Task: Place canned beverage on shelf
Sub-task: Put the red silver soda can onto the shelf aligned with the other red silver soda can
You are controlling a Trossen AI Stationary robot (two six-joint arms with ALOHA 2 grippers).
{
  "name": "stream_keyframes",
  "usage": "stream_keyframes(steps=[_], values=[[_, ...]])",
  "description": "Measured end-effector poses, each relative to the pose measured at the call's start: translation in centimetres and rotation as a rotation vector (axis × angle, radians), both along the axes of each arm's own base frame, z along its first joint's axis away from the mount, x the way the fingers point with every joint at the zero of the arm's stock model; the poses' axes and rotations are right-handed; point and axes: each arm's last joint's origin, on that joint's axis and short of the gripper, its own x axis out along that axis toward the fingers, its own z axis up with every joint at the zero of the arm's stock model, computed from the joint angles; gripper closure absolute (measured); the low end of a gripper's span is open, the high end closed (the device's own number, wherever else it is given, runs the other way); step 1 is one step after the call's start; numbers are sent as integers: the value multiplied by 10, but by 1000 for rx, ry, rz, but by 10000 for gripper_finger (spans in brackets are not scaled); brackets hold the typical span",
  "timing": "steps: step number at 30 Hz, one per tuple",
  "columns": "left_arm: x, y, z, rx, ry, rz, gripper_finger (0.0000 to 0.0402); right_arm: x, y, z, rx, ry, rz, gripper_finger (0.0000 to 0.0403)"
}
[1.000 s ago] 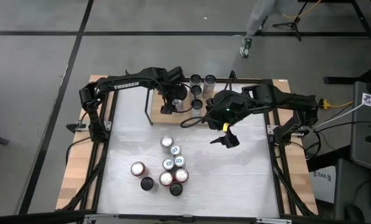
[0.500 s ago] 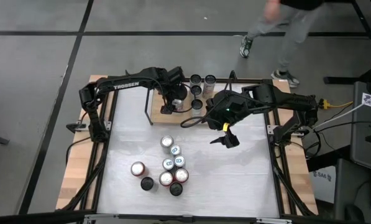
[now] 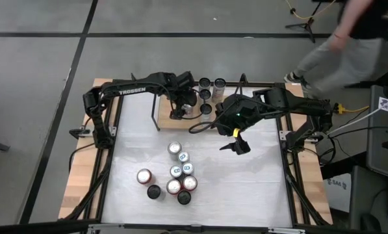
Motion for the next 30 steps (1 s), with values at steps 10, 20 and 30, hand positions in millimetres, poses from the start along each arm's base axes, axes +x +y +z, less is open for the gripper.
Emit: stream_keyframes(steps=[10, 20, 30], values=[[0, -1, 0, -8, -2, 21, 77, 0, 0, 0, 0, 0, 0, 13], [0, -1, 0, 7, 4, 32, 64, 0, 0, 0, 0, 0, 0, 13], [0, 1, 0, 33, 15, 66, 8, 0, 0, 0, 0, 0, 0, 13]])
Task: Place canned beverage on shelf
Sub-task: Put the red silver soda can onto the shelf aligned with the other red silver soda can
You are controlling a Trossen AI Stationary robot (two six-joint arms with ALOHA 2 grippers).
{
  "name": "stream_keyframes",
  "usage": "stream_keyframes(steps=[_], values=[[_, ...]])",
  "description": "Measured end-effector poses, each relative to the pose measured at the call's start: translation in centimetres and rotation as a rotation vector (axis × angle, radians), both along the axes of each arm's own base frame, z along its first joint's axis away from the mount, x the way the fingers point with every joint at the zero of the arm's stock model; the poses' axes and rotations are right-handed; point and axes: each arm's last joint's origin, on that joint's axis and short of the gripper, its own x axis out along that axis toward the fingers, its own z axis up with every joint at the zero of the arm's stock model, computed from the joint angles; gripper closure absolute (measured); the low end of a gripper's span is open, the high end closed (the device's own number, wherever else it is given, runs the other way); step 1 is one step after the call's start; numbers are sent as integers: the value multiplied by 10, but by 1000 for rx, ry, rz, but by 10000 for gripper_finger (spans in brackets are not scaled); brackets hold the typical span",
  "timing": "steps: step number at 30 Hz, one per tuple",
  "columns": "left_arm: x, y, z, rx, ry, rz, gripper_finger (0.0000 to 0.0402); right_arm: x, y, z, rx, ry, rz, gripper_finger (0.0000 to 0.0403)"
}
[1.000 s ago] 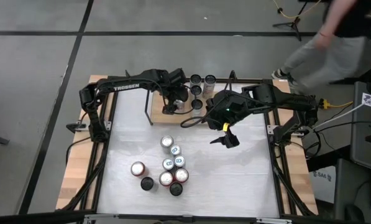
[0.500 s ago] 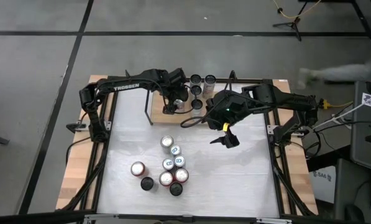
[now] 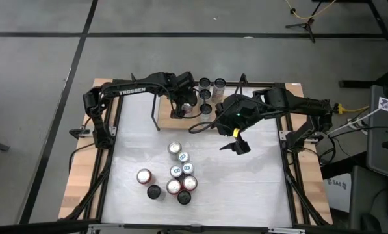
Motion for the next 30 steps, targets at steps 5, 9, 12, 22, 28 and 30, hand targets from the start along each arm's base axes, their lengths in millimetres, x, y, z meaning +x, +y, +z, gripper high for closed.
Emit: stream_keyframes(steps=[5, 9, 12, 22, 28, 30], values=[[0, -1, 0, -4, -2, 10, 7, 0, 0, 0, 0, 0, 0, 13], [0, -1, 1, 15, 4, 44, 7, 0, 0, 0, 0, 0, 0, 13], [-1, 0, 1, 59, 19, 85, 7, 0, 0, 0, 0, 0, 0, 13], [4, -11, 1, 85, 28, 67, 7, 0, 0, 0, 0, 0, 0, 13], [8, -23, 1, 84, 25, 38, 7, 0, 0, 0, 0, 0, 0, 13], [10, -27, 1, 85, 25, 27, 7, 0, 0, 0, 0, 0, 0, 13]])
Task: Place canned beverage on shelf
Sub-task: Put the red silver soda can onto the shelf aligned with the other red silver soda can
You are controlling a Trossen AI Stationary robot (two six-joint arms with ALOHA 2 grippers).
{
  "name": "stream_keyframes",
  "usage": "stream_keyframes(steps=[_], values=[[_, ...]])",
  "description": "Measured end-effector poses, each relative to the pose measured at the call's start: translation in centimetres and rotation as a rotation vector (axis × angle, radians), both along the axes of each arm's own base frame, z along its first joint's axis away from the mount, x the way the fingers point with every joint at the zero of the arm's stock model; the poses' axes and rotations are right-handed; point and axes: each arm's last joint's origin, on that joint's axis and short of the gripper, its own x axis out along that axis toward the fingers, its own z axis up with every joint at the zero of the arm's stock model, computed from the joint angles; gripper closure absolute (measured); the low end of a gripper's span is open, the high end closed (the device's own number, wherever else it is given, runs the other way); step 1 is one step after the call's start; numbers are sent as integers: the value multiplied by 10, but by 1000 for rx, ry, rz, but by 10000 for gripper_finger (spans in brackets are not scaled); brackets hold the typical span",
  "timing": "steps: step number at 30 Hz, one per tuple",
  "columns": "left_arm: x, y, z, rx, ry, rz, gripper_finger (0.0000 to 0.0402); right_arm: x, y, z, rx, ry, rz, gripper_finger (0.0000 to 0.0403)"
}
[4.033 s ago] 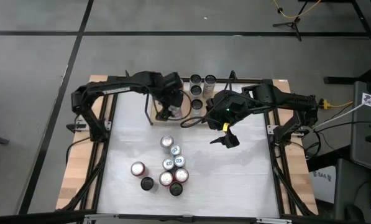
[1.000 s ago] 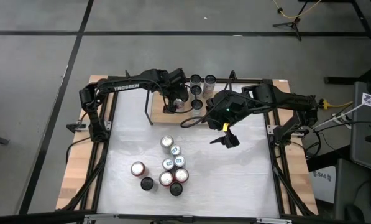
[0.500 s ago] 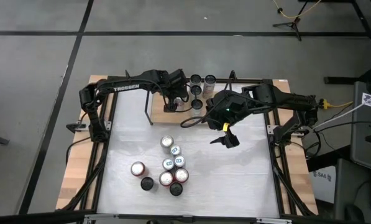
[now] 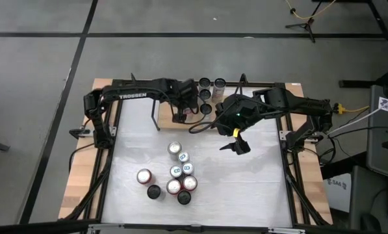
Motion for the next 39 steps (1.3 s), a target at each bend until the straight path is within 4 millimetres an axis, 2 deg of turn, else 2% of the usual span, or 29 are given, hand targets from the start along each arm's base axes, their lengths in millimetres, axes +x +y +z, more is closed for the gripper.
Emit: stream_keyframes(steps=[12, 21, 28, 33, 39], values=[[0, -6, 5, 93, 13, 20, 7, 0, 0, 0, 0, 0, 0, 13], [-23, -19, 49, 124, -114, 12, 7, 0, 0, 0, 0, 0, 0, 13], [-37, -42, 76, 71, -230, 32, 7, 0, 0, 0, 0, 0, 0, 13], [-36, -59, 75, -65, -258, 64, 7, 0, 0, 0, 0, 0, 0, 13], [-27, -76, 60, -207, -206, 37, 17, -3, 0, -2, -4, 34, 0, 13]])
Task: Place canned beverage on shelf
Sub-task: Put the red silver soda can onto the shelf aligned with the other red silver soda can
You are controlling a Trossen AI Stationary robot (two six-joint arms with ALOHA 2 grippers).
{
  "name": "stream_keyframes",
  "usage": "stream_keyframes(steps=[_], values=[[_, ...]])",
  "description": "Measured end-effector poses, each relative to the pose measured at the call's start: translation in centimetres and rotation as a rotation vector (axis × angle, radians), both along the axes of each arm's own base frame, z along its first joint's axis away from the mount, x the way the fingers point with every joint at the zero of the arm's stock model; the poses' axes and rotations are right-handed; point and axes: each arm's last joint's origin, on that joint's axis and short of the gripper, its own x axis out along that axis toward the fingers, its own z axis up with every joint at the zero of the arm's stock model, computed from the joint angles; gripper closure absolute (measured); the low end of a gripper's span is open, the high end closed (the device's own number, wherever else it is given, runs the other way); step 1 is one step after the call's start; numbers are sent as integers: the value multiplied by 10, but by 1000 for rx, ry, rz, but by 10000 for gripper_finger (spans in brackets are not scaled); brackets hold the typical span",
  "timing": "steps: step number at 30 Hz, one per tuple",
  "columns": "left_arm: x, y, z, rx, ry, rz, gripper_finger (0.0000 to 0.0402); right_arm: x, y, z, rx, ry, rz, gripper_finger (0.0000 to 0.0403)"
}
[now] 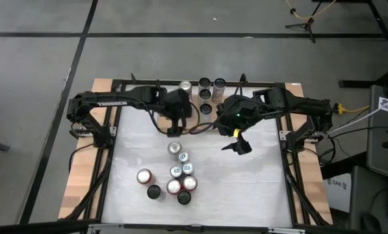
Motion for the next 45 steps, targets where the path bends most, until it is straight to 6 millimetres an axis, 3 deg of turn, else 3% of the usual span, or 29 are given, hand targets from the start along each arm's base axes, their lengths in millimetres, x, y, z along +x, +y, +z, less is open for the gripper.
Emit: stream_keyframes(steps=[9, 22, 37, 45], values=[[11, -9, -40, -30, -12, -18, 87, -2, 0, -1, -3, 25, 0, 13], [8, 18, -75, -26, -60, 93, 165, -2, 0, -1, -2, 22, 0, 13], [0, 52, -88, 30, -81, 221, 182, -1, 0, -1, -2, 16, 0, 13], [-1, 60, -87, 42, -93, 249, 182, -1, 0, -1, -1, 16, 0, 13]])
